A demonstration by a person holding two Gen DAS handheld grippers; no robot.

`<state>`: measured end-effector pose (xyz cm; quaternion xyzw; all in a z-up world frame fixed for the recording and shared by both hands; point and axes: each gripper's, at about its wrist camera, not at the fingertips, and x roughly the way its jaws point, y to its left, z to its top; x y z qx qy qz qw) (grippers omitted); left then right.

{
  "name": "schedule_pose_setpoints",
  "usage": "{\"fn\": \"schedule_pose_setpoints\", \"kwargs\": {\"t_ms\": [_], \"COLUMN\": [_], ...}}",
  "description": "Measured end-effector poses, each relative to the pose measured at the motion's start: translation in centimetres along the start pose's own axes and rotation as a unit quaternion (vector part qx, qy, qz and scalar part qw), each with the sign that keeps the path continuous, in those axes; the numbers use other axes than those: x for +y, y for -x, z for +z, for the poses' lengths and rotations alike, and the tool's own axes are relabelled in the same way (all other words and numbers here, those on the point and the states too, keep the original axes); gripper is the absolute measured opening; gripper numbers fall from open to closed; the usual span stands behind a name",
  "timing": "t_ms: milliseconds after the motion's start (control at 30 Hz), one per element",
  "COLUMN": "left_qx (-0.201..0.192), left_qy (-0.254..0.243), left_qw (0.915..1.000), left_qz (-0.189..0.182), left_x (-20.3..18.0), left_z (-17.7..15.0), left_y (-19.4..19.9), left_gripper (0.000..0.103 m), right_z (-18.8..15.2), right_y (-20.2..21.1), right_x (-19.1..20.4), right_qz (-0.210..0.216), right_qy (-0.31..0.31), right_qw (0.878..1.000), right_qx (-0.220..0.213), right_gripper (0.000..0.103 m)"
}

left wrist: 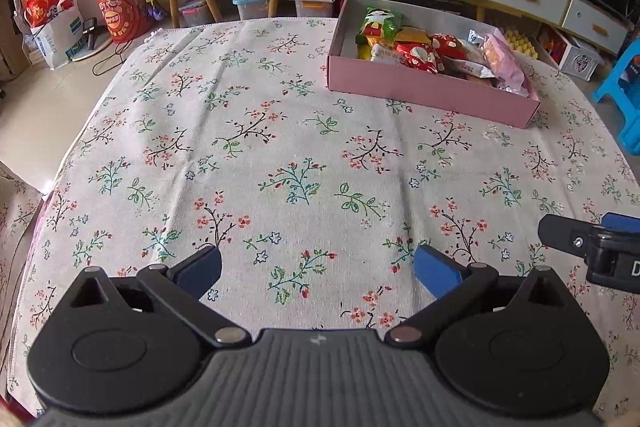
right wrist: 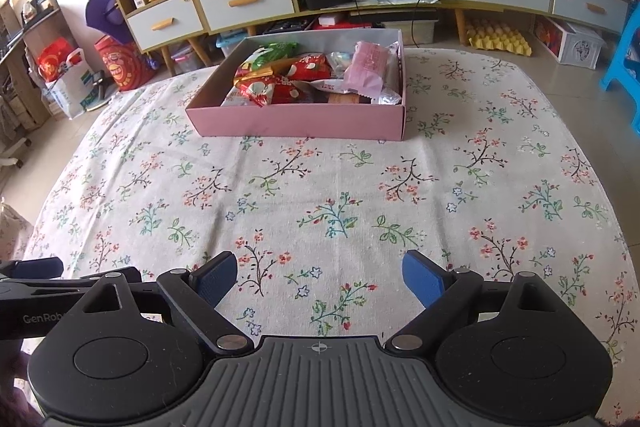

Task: Organize snacks

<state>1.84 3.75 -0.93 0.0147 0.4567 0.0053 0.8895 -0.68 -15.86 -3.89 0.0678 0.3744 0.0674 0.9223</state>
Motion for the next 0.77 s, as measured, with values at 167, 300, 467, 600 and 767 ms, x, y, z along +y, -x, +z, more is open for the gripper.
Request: {"fn": "schedule_pose_setpoints", "kwargs": {"t_ms": [167,300,467,600,767], "left_qx": [0.000,0.001,0.006,0.008,0.013], "left_qy": [-0.001,-0.001,0.001,-0.002,-0.008], "left_qw": [1.0000,1.0000,0.9999,0.9998,0.9998], "left_qz": [0.000,-0.001,-0.015,-0.015,-0.015], "left_x": [-0.05,-0.09,-0.24,-0.36,-0.57], "left_z": [-0.02,-0.02,-0.03,-0.03,0.05], "left_y": [-0.03,-0.02,0.09,-0.08,-0.40], "left_gripper": [0.103,0.103,0.103,0.103,0.103], "right_z": [-0.07,-0.09,-0.17,-0.18,-0.19], "right_y": [-0.08,-0.03,-0.21,-0.32,-0.63], "right_x": [0.16,0.19,0.41,0.43,0.25], "right_qz": [0.000,0.004,0.007,0.008,0.004], "right_qy": [0.003,0.003,0.007,0.008,0.007], "right_qw": [1.000,1.000,1.000,1.000,1.000], "right_qx": [0.002,0.004,0.009,0.012,0.016], "right_gripper": [0.092,0.092,0.092,0.092,0.092]}}
